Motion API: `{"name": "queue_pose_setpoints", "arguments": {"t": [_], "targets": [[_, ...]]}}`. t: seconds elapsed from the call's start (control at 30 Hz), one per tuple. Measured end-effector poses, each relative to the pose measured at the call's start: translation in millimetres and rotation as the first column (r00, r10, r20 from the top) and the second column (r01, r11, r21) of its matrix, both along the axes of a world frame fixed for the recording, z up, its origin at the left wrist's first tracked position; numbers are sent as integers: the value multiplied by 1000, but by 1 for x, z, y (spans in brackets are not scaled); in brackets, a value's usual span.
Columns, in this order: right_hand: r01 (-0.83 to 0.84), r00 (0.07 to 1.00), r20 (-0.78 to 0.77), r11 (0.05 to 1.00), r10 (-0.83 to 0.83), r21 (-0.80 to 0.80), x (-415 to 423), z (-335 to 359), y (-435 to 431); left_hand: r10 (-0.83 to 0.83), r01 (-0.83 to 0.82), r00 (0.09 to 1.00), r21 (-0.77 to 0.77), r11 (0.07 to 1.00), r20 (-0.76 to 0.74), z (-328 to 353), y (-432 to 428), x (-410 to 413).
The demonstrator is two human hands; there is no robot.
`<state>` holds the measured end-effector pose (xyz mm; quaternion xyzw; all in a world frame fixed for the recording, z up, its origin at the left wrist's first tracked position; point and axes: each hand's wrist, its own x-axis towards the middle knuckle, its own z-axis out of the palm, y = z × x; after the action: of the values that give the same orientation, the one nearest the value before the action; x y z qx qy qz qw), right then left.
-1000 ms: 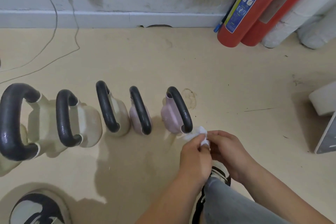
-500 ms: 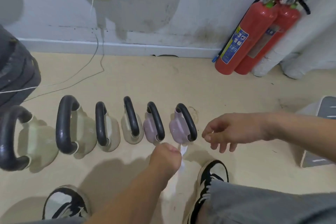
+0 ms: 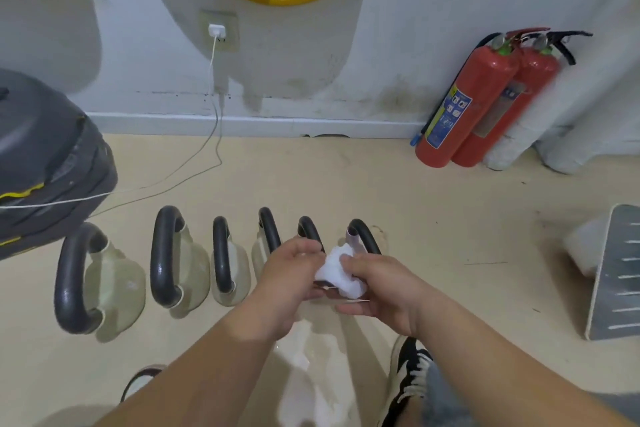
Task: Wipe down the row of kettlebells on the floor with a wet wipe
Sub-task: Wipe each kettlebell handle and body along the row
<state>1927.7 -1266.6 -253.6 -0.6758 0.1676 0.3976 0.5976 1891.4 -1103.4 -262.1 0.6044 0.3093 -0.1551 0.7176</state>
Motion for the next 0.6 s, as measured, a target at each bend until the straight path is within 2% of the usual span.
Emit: {"name": "queue_pose_setpoints", "arguments": {"t": [0.2,0.4,0.53,0.6], "targets": [[195,978,65,978,-199,69,-4,-15,-10,-103,102,995,-49,994,-16,-18,8,-12],[363,931,-19,927,-363,97,-4,-32,-24,44,-49,998,-131,990,-44,-21,21,-9],[337,941,-16,932,-338,136,-4,-30,-23,182,-188,982,-269,945,-49,-11,22,-6],[300,954,-5,950,-300,89,-6,-30,-18,224,-222,974,-325,919,-34,-4,22,-5]]}}
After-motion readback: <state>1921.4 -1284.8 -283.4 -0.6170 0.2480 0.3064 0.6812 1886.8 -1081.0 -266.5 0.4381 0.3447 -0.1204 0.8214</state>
